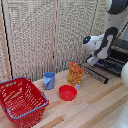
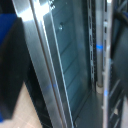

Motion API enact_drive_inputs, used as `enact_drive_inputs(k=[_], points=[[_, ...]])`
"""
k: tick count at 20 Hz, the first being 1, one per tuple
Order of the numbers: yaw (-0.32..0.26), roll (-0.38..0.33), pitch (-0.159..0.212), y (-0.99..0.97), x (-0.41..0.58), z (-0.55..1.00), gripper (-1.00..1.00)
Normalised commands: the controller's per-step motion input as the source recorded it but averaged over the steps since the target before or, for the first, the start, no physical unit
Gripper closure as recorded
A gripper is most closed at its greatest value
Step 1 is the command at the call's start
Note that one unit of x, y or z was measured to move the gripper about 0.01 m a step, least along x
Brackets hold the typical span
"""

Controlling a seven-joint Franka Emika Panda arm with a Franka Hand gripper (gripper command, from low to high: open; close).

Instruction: Kindly position your hand close to the oven tray's handle. Softly yet firmly grasp the handle using your hand. Slowly and with caution, draw the tray out until it is fully stretched out.

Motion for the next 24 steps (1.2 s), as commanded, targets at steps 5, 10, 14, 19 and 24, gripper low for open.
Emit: enact_drive_inputs(k=[5, 10, 14, 19, 24], points=[[0.049, 0.020, 0.002, -0.03, -0.026, 0.03, 1.00], [0.035, 0.072, 0.014, -0.06, -0.048, 0.00, 1.00], [-0.017, 0.008, 0.000, 0.21, -0.013, -0.01, 1.00], [-0.034, 0.049, 0.000, 0.77, 0.000, 0.23, 1.00], [-0.052, 0.023, 0.000, 0.81, 0.000, 0.18, 1.00]])
